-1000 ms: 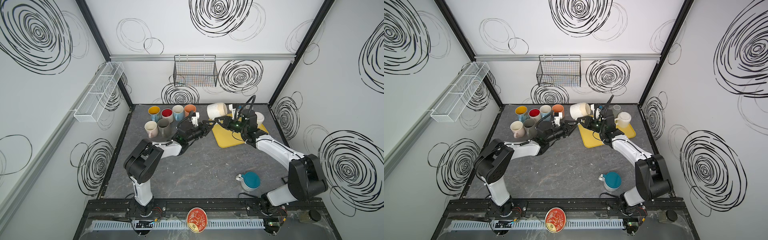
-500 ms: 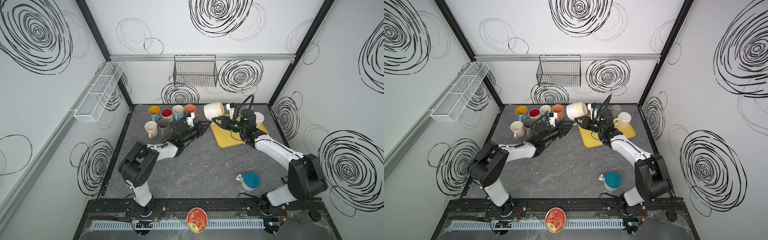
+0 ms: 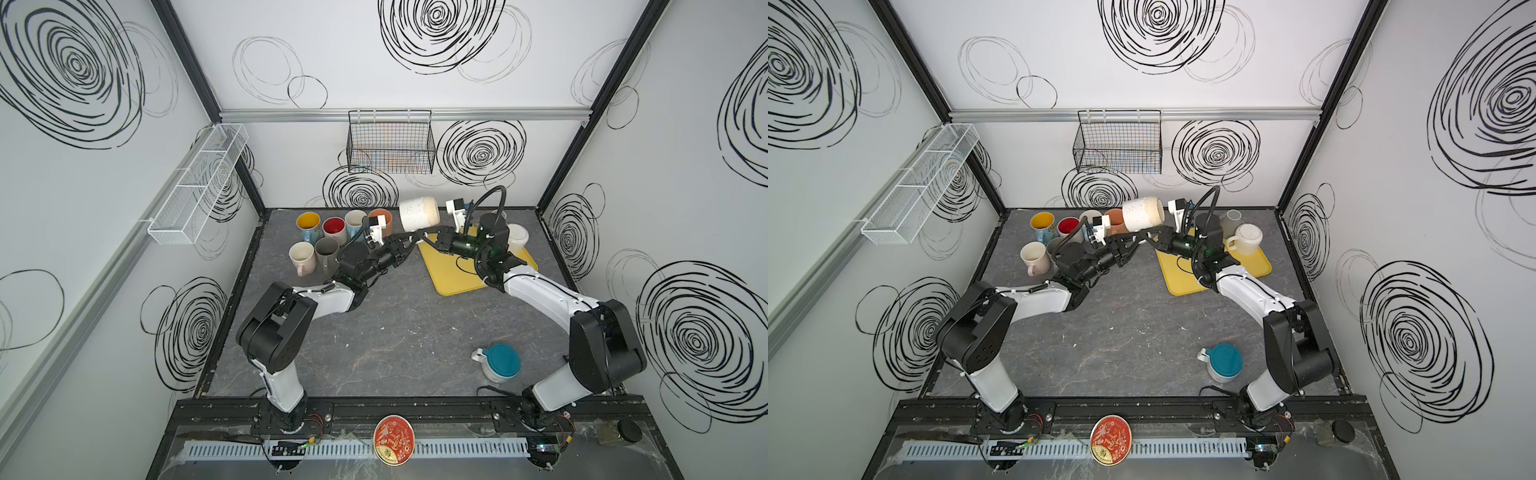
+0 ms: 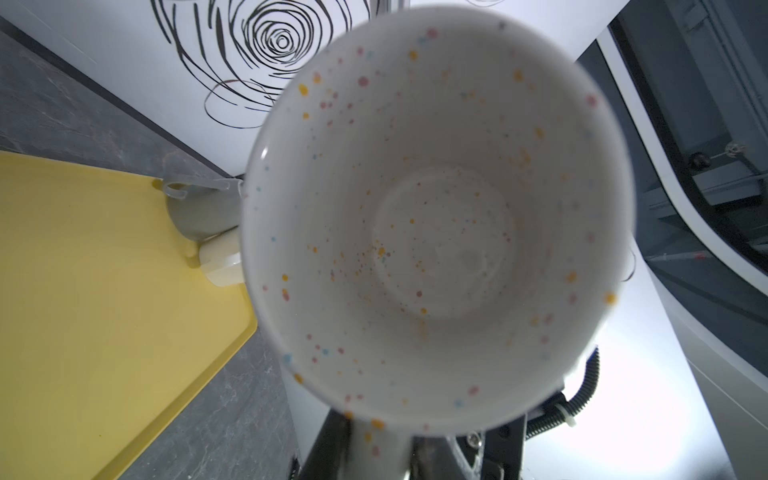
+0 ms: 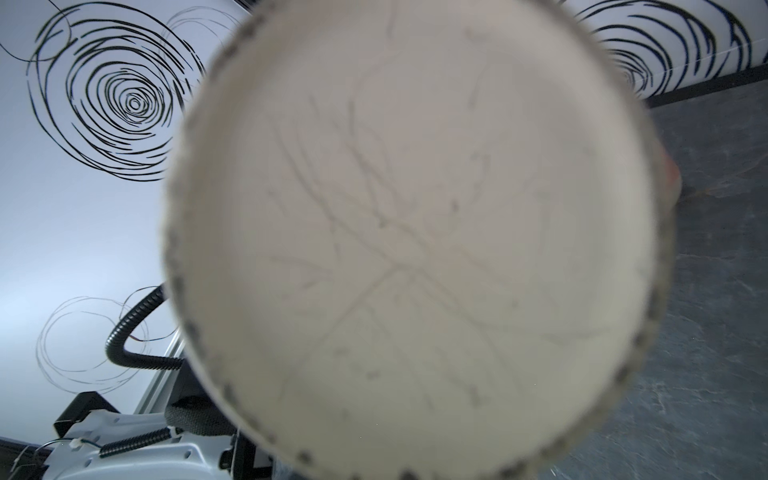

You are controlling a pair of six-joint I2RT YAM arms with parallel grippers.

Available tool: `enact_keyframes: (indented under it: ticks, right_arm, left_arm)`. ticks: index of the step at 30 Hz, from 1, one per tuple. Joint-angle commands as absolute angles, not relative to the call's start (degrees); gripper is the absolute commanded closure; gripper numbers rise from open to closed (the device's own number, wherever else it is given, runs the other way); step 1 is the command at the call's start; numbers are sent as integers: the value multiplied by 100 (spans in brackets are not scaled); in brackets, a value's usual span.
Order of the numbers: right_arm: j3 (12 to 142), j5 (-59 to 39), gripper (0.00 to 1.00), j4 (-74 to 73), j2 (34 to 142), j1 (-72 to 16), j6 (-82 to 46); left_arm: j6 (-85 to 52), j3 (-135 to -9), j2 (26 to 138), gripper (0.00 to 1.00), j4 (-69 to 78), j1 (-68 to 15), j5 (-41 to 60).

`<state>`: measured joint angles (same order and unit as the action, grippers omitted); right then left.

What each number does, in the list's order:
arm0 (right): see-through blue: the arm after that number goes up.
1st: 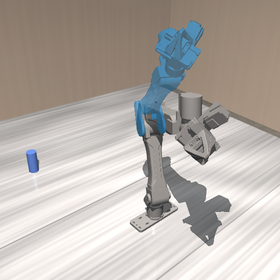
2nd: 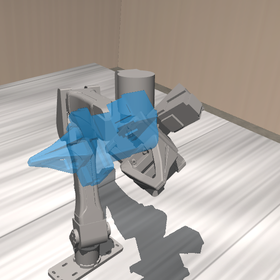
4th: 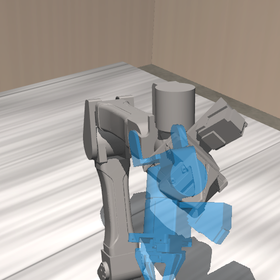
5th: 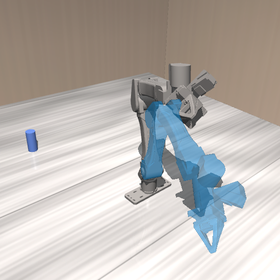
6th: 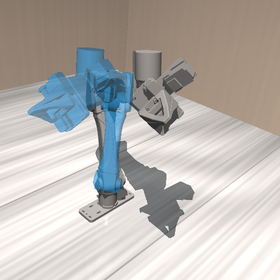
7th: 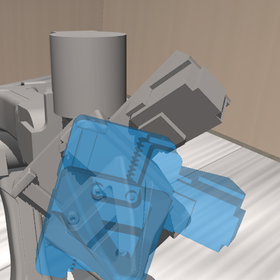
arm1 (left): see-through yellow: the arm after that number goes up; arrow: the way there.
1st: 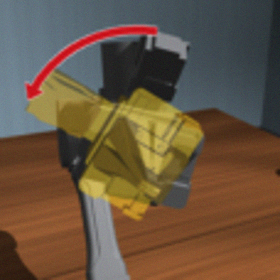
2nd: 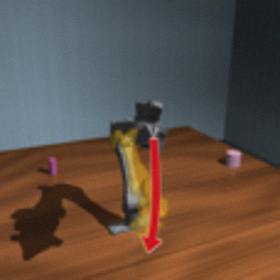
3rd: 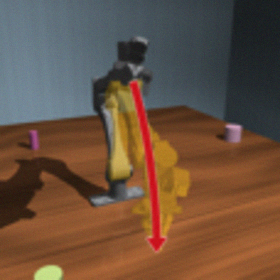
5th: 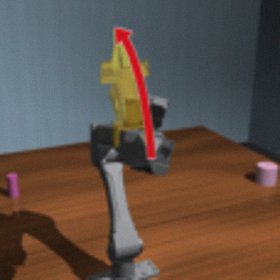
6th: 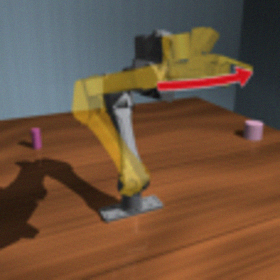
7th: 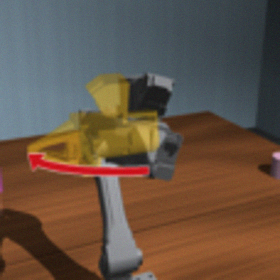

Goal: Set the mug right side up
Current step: 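Rotate the white speckled mug upright with the left gripper while the right releases, then set the white speckled mug down beside the grey mug with the left gripper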

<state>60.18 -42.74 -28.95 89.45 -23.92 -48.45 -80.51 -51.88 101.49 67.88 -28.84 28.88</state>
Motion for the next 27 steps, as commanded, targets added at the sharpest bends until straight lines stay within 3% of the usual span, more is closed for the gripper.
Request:
enact_keyframes:
  ticks: [1,3,9,11,15,27]
  right_arm:
    - [6303,-4351,98,-3381,8939,-2437,-4784]
    - [6323,-4289,92,-3248,8931,-2427,-4733]
    - [6422,-3900,58,-2458,8836,-2375,-4334]
    - [6474,-3729,52,-2105,8840,-2368,-4189]
    - [6528,-3522,47,-1592,8917,-2318,-4163]
    - [6819,-2575,45,438,9091,-2268,-3828]
  left_arm:
    - [-8218,-5372,10117,94,7805,-2896,3180]
    - [-8210,-5324,10052,100,7805,-2859,3195]
    - [-8151,-5094,9914,100,7792,-2728,3161]
    - [-8089,-4992,9927,100,7714,-2699,3125]
    - [-8029,-4764,10065,100,7546,-2690,2995]
    - [-7649,-4196,10417,100,6799,-2734,2583]
